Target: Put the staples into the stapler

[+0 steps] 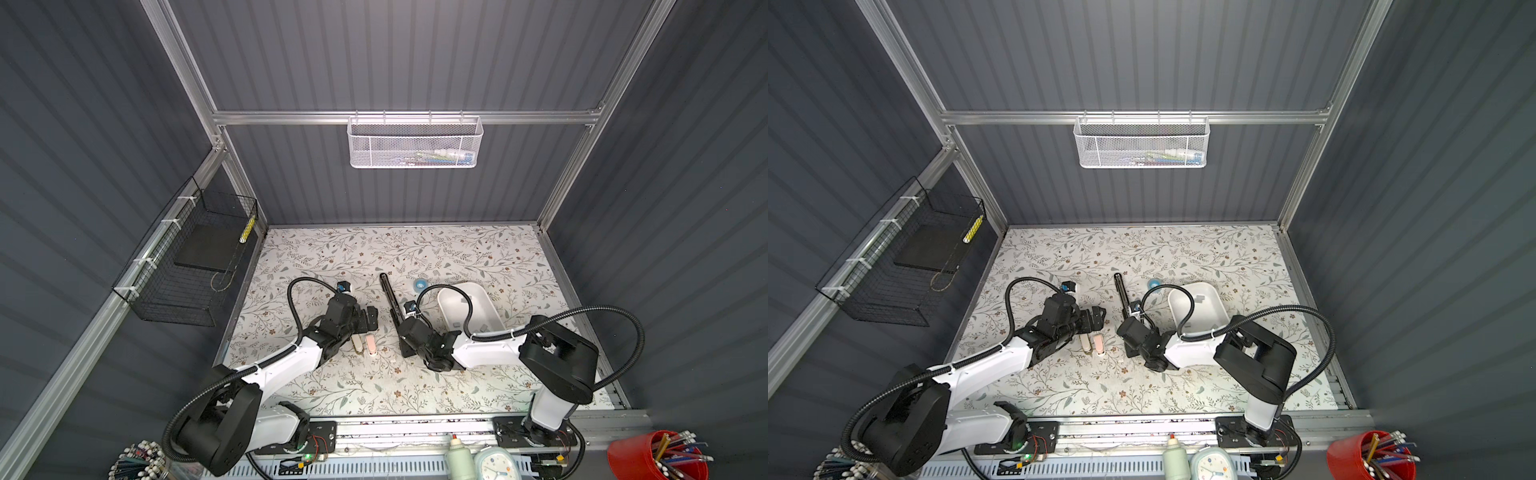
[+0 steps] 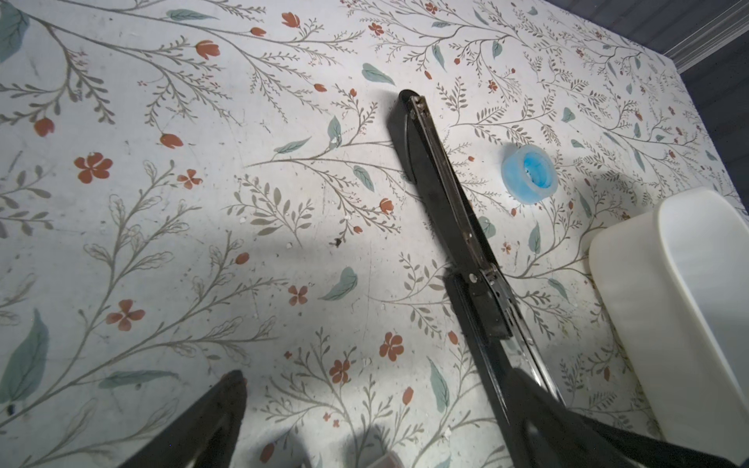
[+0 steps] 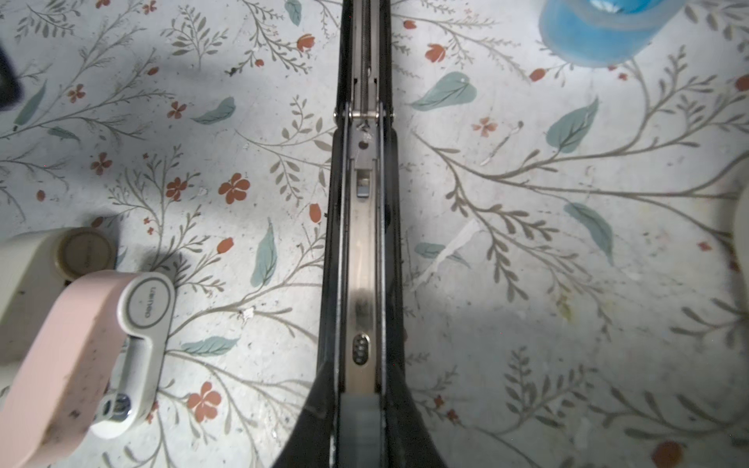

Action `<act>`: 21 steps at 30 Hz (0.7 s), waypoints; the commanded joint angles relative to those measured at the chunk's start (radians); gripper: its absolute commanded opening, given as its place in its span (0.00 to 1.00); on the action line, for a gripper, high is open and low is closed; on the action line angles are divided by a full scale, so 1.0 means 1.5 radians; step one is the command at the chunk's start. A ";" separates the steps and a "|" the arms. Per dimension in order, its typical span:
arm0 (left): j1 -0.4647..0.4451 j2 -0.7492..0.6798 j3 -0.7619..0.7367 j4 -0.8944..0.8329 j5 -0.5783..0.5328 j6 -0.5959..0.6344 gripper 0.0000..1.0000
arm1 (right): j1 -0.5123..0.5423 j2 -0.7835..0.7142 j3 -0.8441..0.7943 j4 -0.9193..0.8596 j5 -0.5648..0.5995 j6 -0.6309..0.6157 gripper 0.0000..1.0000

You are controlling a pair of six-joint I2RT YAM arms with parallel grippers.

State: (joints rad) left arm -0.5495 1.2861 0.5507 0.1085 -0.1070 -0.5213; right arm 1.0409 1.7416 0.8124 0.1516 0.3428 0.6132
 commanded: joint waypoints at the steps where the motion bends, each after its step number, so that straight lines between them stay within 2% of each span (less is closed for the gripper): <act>1: 0.006 0.033 0.025 0.035 0.033 -0.011 1.00 | 0.004 -0.018 -0.015 0.042 -0.046 0.003 0.13; 7: 0.027 0.110 0.044 0.070 0.080 -0.022 1.00 | 0.008 -0.021 -0.021 0.072 -0.091 0.009 0.13; 12: 0.032 0.154 0.062 0.080 0.109 -0.020 1.00 | 0.016 -0.007 -0.014 0.073 -0.079 0.007 0.12; 16: 0.057 0.219 0.093 0.078 0.182 -0.037 1.00 | 0.021 -0.005 -0.010 0.073 -0.081 0.008 0.11; 21: 0.075 0.279 0.112 0.083 0.198 -0.055 1.00 | 0.030 -0.006 -0.004 0.068 -0.069 -0.010 0.11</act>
State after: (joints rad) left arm -0.4515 1.6539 0.7116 0.2672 0.1345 -0.5701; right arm 1.0729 1.7287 0.7841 0.2310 0.2291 0.6201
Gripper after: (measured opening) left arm 0.997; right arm 0.188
